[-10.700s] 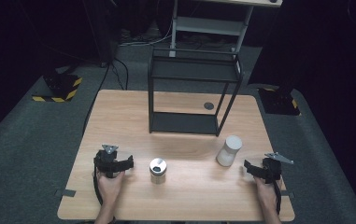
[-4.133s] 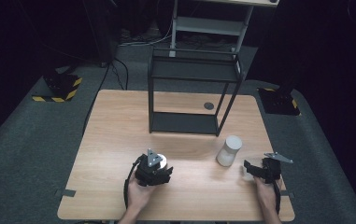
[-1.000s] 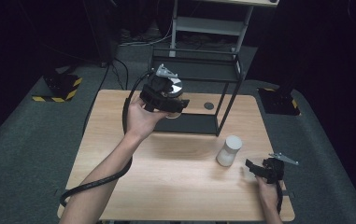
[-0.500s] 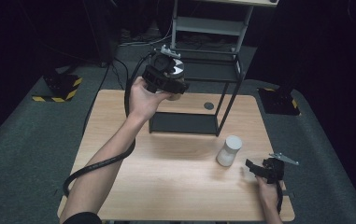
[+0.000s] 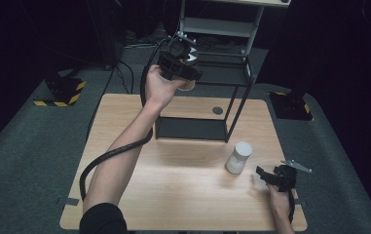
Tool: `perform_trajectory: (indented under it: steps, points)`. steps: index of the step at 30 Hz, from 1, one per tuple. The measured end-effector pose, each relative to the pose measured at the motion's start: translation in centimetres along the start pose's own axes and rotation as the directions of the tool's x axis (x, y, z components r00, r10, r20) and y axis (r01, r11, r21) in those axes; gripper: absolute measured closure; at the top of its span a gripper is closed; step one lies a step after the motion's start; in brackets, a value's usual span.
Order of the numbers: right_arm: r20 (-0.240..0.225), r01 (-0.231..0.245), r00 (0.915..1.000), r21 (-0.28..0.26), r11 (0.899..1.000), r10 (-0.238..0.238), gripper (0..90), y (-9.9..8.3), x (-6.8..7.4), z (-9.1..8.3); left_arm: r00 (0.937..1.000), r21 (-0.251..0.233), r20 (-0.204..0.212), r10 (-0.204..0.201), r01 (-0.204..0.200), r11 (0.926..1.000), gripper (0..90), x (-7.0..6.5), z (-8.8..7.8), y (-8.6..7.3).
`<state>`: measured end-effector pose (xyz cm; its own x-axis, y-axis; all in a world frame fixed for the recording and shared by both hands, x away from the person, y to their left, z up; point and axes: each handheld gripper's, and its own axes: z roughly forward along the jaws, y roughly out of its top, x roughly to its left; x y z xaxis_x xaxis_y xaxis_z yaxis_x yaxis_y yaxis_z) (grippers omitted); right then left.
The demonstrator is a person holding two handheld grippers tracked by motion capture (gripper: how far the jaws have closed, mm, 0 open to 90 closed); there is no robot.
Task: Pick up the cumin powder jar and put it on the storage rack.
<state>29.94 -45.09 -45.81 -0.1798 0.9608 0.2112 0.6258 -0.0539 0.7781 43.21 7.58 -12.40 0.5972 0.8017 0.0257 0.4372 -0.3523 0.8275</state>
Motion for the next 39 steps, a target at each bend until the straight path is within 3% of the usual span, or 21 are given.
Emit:
perform_trajectory:
  steps: [5, 6, 7, 9, 10, 12, 18, 26, 39]
  points:
    - [-0.002, -0.002, 1.0, -0.002, 1.0, 0.002, 9.6, 0.0, 0.0, 0.0, 0.9995, 0.004, -0.014, -0.028, 0.028, 0.9996, 31.8, 0.3, 1.1, 0.7]
    - [-0.004, -0.004, 1.0, -0.003, 1.0, 0.004, 9.6, -0.1, -0.1, 0.0, 0.9968, -0.024, -0.022, -0.077, 0.076, 0.9968, 31.8, 0.2, 1.8, 0.5]
    - [-0.004, -0.005, 1.0, -0.003, 1.0, 0.005, 9.6, -0.1, -0.1, 0.0, 0.9961, -0.028, -0.029, -0.084, 0.083, 0.9962, 31.9, 0.3, 2.1, 0.6]
    - [-0.005, -0.006, 1.0, -0.003, 1.0, 0.006, 9.6, -0.1, -0.1, -0.1, 0.996, -0.021, -0.035, -0.083, 0.082, 0.9964, 31.8, 0.3, 2.3, 0.7]
    - [-0.005, -0.006, 1.0, -0.004, 1.0, 0.006, 9.7, -0.1, -0.1, 0.0, 0.9979, 0.003, -0.041, -0.05, 0.05, 0.9987, 31.8, 0.5, 2.4, 1.1]
    - [-0.006, -0.008, 0.9999, -0.003, 1.0, 0.008, 9.7, 0.0, -0.2, 0.0, 0.9972, 0.006, -0.057, -0.049, 0.049, 0.9988, 31.8, 0.6, 2.8, 1.2]
    - [-0.006, -0.006, 1.0, -0.011, 1.0, 0.006, 9.6, -0.2, -0.2, -0.1, 0.9937, 0.006, -0.074, -0.084, 0.085, 0.9964, 31.8, 1.3, 4.0, 1.8]
    - [-0.007, -0.007, 1.0, -0.014, 1.0, 0.007, 9.6, -0.2, -0.2, -0.1, 0.9936, 0.023, -0.078, -0.083, 0.085, 0.9962, 31.9, 1.5, 5.1, 2.1]
    - [-0.007, -0.015, 0.9999, -0.019, 1.0, 0.015, 9.6, -0.3, -0.2, -0.2, 0.9926, 0.002, -0.067, -0.101, 0.102, 0.9948, 31.6, 2.0, 5.6, 1.8]
